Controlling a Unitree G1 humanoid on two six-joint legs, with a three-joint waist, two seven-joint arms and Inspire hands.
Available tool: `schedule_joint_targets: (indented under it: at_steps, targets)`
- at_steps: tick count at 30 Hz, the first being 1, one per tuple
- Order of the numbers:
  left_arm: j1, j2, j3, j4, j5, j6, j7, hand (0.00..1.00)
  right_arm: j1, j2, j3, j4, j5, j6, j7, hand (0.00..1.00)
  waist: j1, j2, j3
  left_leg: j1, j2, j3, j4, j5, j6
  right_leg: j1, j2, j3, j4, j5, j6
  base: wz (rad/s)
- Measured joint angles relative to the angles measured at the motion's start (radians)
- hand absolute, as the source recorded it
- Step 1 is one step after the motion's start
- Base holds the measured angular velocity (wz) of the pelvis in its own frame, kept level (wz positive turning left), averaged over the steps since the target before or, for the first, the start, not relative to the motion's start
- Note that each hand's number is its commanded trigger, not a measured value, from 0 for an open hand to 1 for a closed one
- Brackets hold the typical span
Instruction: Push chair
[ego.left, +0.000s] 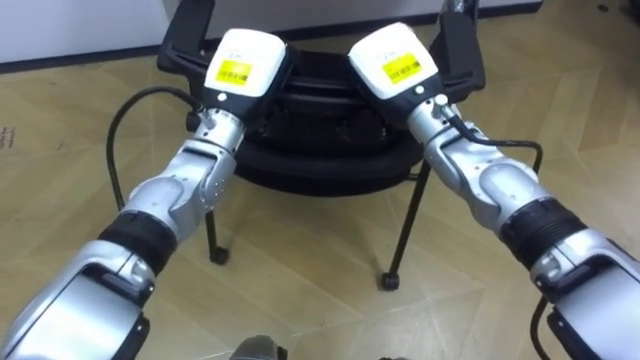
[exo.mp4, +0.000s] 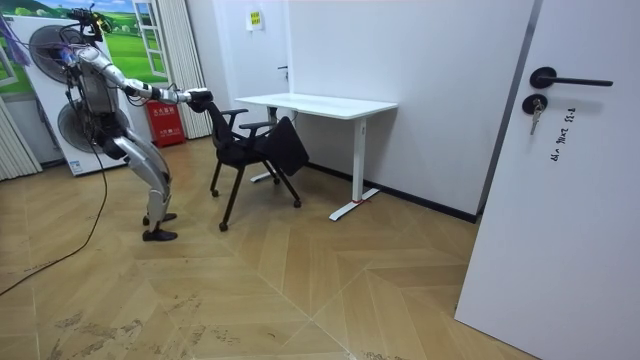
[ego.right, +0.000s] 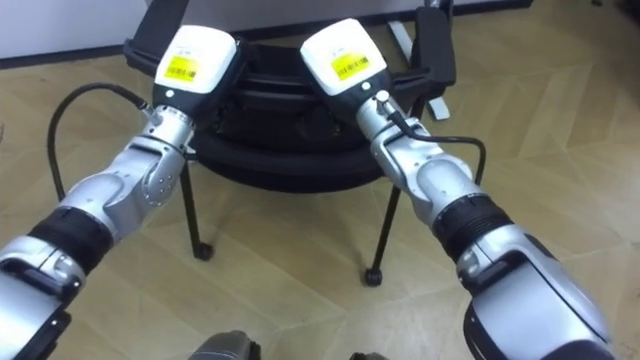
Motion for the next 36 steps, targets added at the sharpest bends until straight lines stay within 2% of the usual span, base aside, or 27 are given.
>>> schedule_joint_targets:
  at_steps: [4,9,11,12,13,14,15,16,17,19,21,22,24,25,27,28,29,30,31,32,33,34,35,36]
  targets:
    - [0.0,-0.01,0.0,-0.008,-0.012,0.004,-0.005,1.0,0.0,-0.018,0.0,-0.012,-0.013,-0.001,-0.01,1.0,0.001,0.009,-0.0043,0.0,-0.013,0.024,-0.025,0.014,0.017,-0.027,0.0,0.048,-0.013,0.026,0.016,-0.11]
    - [0.0,-0.021,0.004,-0.017,-0.012,0.014,-0.022,1.0,-0.001,-0.021,-0.016,-0.016,-0.036,-0.001,-0.001,1.0,0.019,0.002,-0.0075,0.008,-0.019,0.078,-0.041,0.017,0.042,-0.056,0.005,0.107,-0.017,0.053,0.035,-0.24]
    - [0.0,-0.026,0.011,-0.02,-0.009,0.015,-0.031,1.0,-0.001,-0.02,-0.026,-0.014,-0.055,-0.001,0.002,1.0,0.027,-0.004,-0.0088,0.015,-0.026,0.11,-0.076,0.034,0.064,-0.067,0.002,0.133,-0.043,0.085,0.046,-0.29]
    - [0.0,-0.029,0.011,-0.02,-0.007,0.015,-0.035,1.0,0.0,-0.02,-0.026,-0.013,-0.056,-0.001,0.005,1.0,0.032,-0.006,-0.0087,0.022,-0.024,0.12,-0.093,0.041,0.07,-0.065,0.006,0.139,-0.06,0.099,0.051,-0.32]
    - [0.0,-0.031,0.01,-0.02,0.001,0.015,-0.046,1.0,0.002,-0.02,-0.026,-0.009,-0.055,0.0,0.013,1.0,0.044,-0.009,-0.0106,0.028,-0.004,0.145,-0.123,0.054,0.085,-0.052,0.017,0.146,-0.082,0.121,0.061,-0.17]
    - [0.001,-0.036,0.002,-0.02,0.003,0.015,-0.059,1.0,0.016,-0.019,-0.028,-0.006,-0.049,0.0,0.014,1.0,0.046,-0.018,-0.0112,0.041,0.011,0.171,-0.127,0.054,0.093,-0.036,0.003,0.144,0.017,0.104,0.072,0.0]
    - [0.001,-0.041,-0.006,-0.02,0.005,0.018,-0.068,1.0,0.03,-0.02,-0.033,-0.006,-0.042,-0.001,0.012,1.0,0.045,-0.029,-0.0122,0.052,0.012,0.187,-0.13,0.052,0.096,-0.017,-0.011,0.137,0.078,0.087,0.076,0.22]
    - [0.001,-0.039,-0.014,-0.02,0.011,0.015,-0.083,1.0,0.05,-0.022,-0.035,-0.007,-0.021,-0.005,0.006,1.0,0.048,-0.052,-0.0193,0.069,0.013,0.214,-0.129,0.049,0.102,0.023,-0.032,0.136,0.168,0.066,0.08,0.13]
    - [-0.001,-0.035,-0.018,-0.022,0.011,0.008,-0.088,1.0,0.055,-0.021,-0.035,-0.003,-0.013,-0.009,-0.004,1.0,0.053,-0.063,-0.0206,0.071,0.014,0.229,-0.112,0.043,0.105,0.065,-0.042,0.137,0.207,0.048,0.088,-0.04]
    - [-0.003,-0.025,-0.005,-0.022,0.01,-0.005,-0.093,1.0,0.051,-0.019,-0.035,0.0,-0.013,-0.008,-0.019,1.0,0.07,-0.062,-0.0176,0.056,0.022,0.239,-0.059,0.032,0.105,0.085,-0.052,0.131,0.193,0.011,0.099,-0.35]
    - [-0.003,-0.023,-0.002,-0.022,0.013,-0.013,-0.098,1.0,0.051,-0.019,-0.033,0.001,-0.015,-0.006,-0.024,1.0,0.085,-0.056,-0.0172,0.038,0.024,0.208,-0.021,0.032,0.105,0.088,-0.042,0.126,0.188,0.002,0.101,-0.24]
    - [-0.004,-0.022,0.002,-0.022,0.018,-0.017,-0.099,1.0,0.05,-0.015,-0.033,0.006,-0.014,-0.004,-0.029,1.0,0.09,-0.051,-0.0154,0.032,0.027,0.185,-0.016,0.032,0.105,0.094,-0.024,0.128,0.165,-0.002,0.102,-0.09]
    - [-0.007,-0.016,0.002,-0.027,0.019,-0.018,-0.104,1.0,0.05,-0.008,-0.032,0.011,-0.016,0.007,-0.044,1.0,0.095,-0.05,-0.0144,0.027,0.029,0.172,-0.028,0.032,0.103,0.095,-0.011,0.128,0.143,-0.005,0.104,-0.1]
    - [-0.013,-0.013,0.002,-0.028,0.019,-0.02,-0.104,1.0,0.043,-0.009,-0.022,0.015,-0.014,0.012,-0.06,1.0,0.097,-0.049,-0.014,0.026,0.028,0.17,-0.039,0.023,0.086,0.087,-0.006,0.138,0.147,-0.005,0.103,-0.09]
    - [-0.029,-0.012,0.002,-0.018,0.018,-0.023,-0.096,1.0,0.034,-0.006,-0.02,0.021,-0.012,0.025,-0.076,1.0,0.095,-0.044,-0.0026,0.019,0.026,0.155,-0.039,0.018,0.081,0.048,0.012,0.167,0.174,-0.004,0.102,-0.13]
    - [-0.039,-0.012,0.002,-0.002,0.014,-0.033,-0.085,1.0,0.021,0.0,-0.018,0.029,-0.014,0.028,-0.081,1.0,0.095,-0.035,0.0035,0.016,0.03,0.146,-0.04,0.017,0.078,0.02,0.04,0.2,0.146,-0.023,0.105,0.0]
    - [-0.05,-0.01,0.004,0.005,0.009,-0.037,-0.078,1.0,0.011,0.001,-0.017,0.026,-0.017,0.034,-0.083,1.0,0.089,-0.017,0.0146,0.006,0.033,0.125,-0.04,0.016,0.082,-0.021,0.062,0.219,0.093,-0.03,0.098,0.12]
    - [-0.054,-0.008,0.005,0.012,0.008,-0.04,-0.071,1.0,0.008,0.003,-0.017,0.025,-0.017,0.034,-0.085,1.0,0.08,-0.015,0.0154,-0.001,0.033,0.115,-0.04,0.02,0.078,-0.045,0.068,0.225,0.055,-0.026,0.098,0.4]
    - [-0.058,-0.001,0.005,0.019,0.008,-0.045,-0.06,1.0,0.002,0.009,-0.019,0.027,-0.015,0.033,-0.085,1.0,0.069,-0.021,0.0127,-0.016,0.033,0.1,-0.036,0.023,0.067,-0.09,0.069,0.227,-0.034,0.013,0.099,0.5]
    - [-0.058,0.009,0.005,0.021,0.009,-0.046,-0.057,1.0,0.0,0.02,-0.021,0.031,-0.013,0.031,-0.085,1.0,0.057,-0.025,0.0104,-0.026,0.04,0.082,-0.023,0.021,0.053,-0.111,0.074,0.222,-0.063,0.094,0.084,0.45]
    - [-0.058,0.019,0.004,0.018,0.009,-0.052,-0.058,1.0,0.0,0.024,-0.022,0.028,-0.011,0.028,-0.084,1.0,0.056,-0.03,0.0037,-0.035,0.042,0.074,-0.018,0.025,0.04,-0.113,0.083,0.219,-0.066,0.118,0.066,0.21]
    - [-0.06,0.033,0.007,0.012,0.008,-0.059,-0.058,1.0,-0.012,0.029,-0.022,0.028,-0.01,0.024,-0.078,1.0,0.063,-0.029,0.0003,-0.047,0.047,0.062,-0.011,0.025,0.019,-0.112,0.096,0.202,-0.072,0.12,0.048,0.09]
    - [-0.064,0.04,0.012,0.008,0.007,-0.058,-0.059,1.0,-0.024,0.037,-0.023,0.03,-0.01,0.027,-0.069,1.0,0.055,-0.029,0.0007,-0.056,0.056,0.047,-0.01,0.028,0.01,-0.111,0.107,0.187,-0.075,0.125,0.027,0.11]
    - [-0.067,0.04,0.013,0.009,0.007,-0.056,-0.06,1.0,-0.029,0.037,-0.023,0.029,-0.008,0.029,-0.061,1.0,0.052,-0.029,0.0008,-0.059,0.058,0.041,-0.012,0.03,0.007,-0.11,0.11,0.182,-0.076,0.123,0.024,0.19]
